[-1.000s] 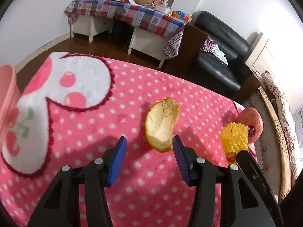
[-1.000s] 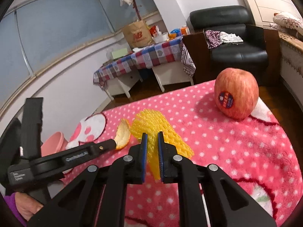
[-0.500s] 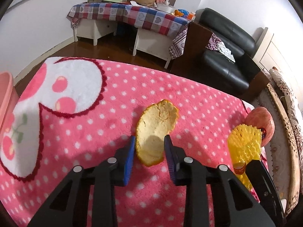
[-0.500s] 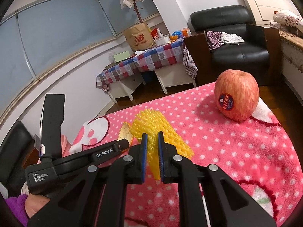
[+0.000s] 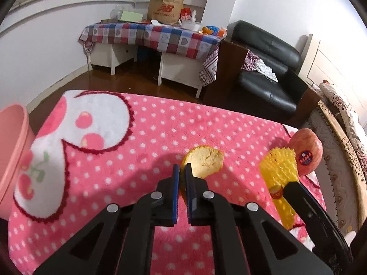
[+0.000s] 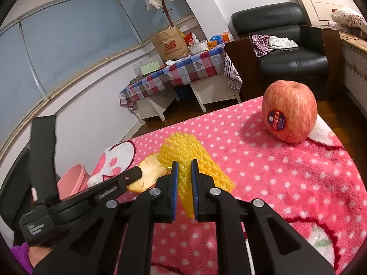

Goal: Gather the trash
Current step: 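Lift the foam net and orange peel and carry them toward the pink bin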

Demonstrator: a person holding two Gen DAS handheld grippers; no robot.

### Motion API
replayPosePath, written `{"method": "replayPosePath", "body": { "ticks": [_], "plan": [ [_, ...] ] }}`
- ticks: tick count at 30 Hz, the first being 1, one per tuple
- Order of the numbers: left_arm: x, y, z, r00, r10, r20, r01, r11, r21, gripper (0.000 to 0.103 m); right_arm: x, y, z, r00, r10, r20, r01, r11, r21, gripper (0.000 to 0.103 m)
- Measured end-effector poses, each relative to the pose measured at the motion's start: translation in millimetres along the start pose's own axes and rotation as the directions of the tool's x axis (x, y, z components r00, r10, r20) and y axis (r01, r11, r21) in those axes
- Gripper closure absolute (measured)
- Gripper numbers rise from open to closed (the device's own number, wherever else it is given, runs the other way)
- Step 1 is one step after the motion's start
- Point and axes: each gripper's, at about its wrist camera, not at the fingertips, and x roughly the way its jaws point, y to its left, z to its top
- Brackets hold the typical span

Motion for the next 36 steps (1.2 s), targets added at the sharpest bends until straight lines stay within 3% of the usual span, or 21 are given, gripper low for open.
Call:
{"method": "replayPosePath", "body": {
  "ticks": [7, 23, 28, 36],
  "plan": [
    [-32, 3, -11, 0.997, 0.021, 0.070, -0.023, 0.999, 0.034, 0.099, -3, 5, -2, 0.999, 0.031, 0.014, -0.030, 0.999, -0.022, 0.092],
    [-111, 20, -31, 0.979, 0.127, 0.161, -0.130, 0.991, 0.008, 0.099, -13, 14, -3, 0.996, 0.071, 0.053, -0.067, 0.996, -0.065, 0.092],
    [-135, 23, -35, 0.973, 0.129, 0.192, -0.133, 0.991, 0.007, 0.099, -28, 25, -5, 0.995, 0.061, 0.081, -0.051, 0.991, -0.123, 0.092],
    [-174, 34, -44, 0.963, 0.105, 0.246, -0.107, 0.994, -0.003, 0.099, -72, 57, -12, 0.991, 0.119, 0.068, -0.109, 0.984, -0.139, 0.092]
  ]
}}
